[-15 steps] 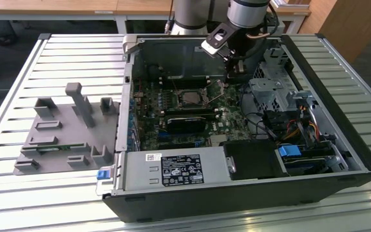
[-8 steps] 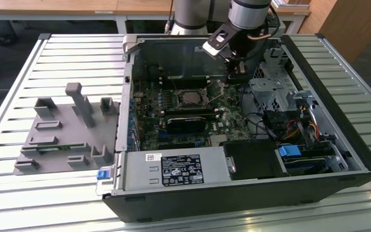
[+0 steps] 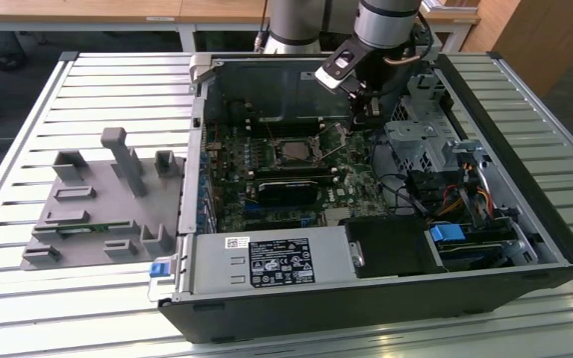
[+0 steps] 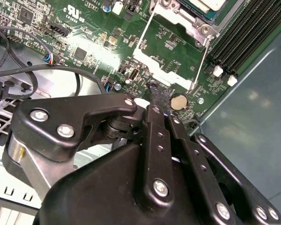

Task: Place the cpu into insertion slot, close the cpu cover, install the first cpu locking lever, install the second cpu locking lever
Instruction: 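Close the cpu cover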

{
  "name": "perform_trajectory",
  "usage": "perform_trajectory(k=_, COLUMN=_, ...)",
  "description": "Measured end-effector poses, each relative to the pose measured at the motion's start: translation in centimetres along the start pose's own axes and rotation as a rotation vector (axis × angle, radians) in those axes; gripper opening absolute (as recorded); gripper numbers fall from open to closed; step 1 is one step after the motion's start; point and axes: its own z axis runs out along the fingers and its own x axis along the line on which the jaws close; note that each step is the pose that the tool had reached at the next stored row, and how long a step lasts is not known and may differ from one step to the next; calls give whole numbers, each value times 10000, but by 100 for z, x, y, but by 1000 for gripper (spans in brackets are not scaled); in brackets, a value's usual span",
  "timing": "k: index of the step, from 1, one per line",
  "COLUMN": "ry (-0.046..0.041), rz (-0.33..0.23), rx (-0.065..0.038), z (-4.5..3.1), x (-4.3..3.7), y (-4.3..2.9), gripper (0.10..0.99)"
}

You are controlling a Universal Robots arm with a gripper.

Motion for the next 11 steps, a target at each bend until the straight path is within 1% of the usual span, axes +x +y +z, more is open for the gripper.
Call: perform_trajectory(k=11, ry=0, rz=0, rx=2, z=81, x=0, y=20, gripper=106)
